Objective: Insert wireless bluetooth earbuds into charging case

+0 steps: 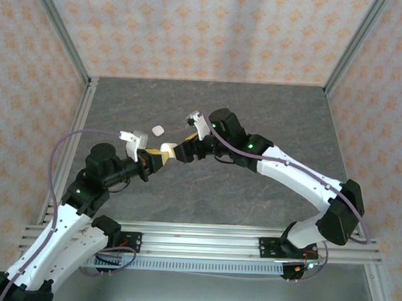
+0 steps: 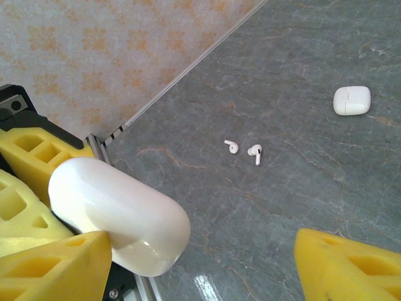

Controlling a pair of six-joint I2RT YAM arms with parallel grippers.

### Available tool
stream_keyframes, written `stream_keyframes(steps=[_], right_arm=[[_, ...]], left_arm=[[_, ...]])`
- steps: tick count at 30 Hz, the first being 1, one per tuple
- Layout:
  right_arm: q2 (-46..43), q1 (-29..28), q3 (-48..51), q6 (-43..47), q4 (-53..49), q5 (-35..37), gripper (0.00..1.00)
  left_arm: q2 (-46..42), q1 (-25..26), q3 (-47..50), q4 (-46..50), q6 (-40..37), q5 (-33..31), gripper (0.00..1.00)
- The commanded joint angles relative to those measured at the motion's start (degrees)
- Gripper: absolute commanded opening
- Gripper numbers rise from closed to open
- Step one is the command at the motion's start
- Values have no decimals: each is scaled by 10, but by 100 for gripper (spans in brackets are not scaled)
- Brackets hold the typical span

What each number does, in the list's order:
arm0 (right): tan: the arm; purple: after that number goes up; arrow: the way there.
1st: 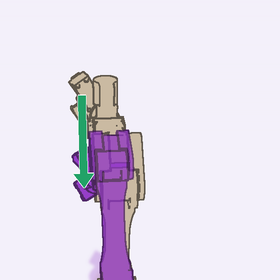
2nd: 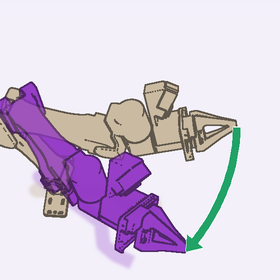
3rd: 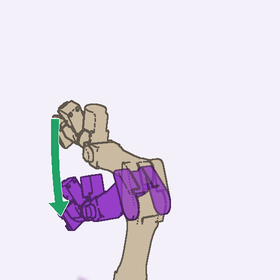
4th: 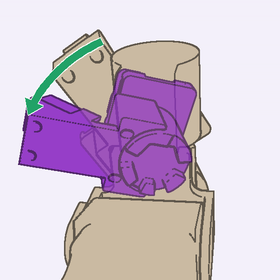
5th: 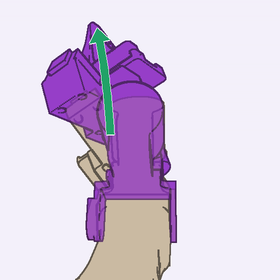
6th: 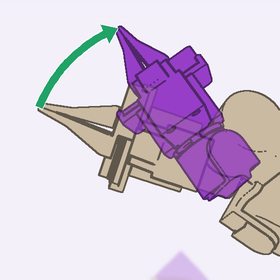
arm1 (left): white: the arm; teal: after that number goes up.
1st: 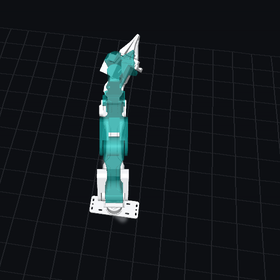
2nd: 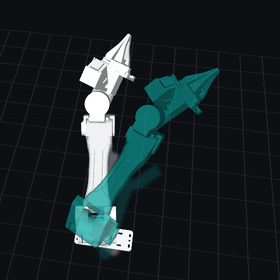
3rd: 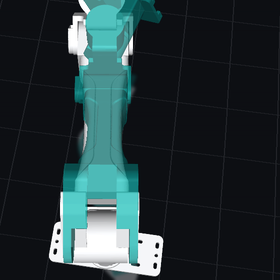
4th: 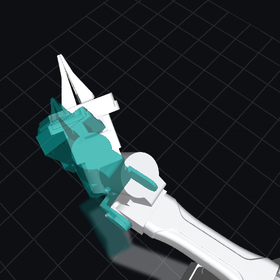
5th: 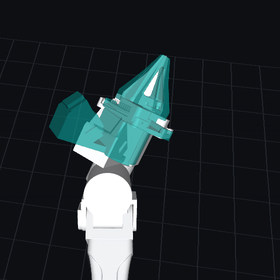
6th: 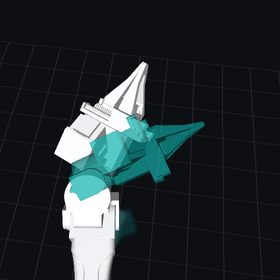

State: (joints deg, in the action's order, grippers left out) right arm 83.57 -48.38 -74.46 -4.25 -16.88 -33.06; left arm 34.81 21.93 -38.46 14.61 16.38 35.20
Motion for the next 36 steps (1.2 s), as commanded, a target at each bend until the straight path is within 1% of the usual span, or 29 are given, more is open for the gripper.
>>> stream_keyframes(steps=[1,8,13,20,24,27,32,34,36], right_arm=[[21,12,-31,-6,-6,33,75],[56,21,-66,-40,2,32,74],[54,29,-65,-56,9,34,74],[49,41,-42,-77,47,21,74],[48,43,-25,-95,77,1,74],[39,47,-9,-110,91,1,74],[34,79,23,-176,113,0,71],[36,93,37,-209,120,14,71],[50,103,36,-228,99,36,71]], left_arm=[[-14,5,-5,-33,-27,57,0],[-41,6,2,-22,-44,37,0],[-63,6,21,-32,-40,36,0],[-58,6,23,-24,-42,35,0],[-58,6,11,11,-60,12,0],[-69,6,-3,56,-84,-14,0],[-88,6,-36,137,-126,-61,0],[-98,6,-45,152,-131,-70,0],[-107,6,-53,160,-132,-76,0]])
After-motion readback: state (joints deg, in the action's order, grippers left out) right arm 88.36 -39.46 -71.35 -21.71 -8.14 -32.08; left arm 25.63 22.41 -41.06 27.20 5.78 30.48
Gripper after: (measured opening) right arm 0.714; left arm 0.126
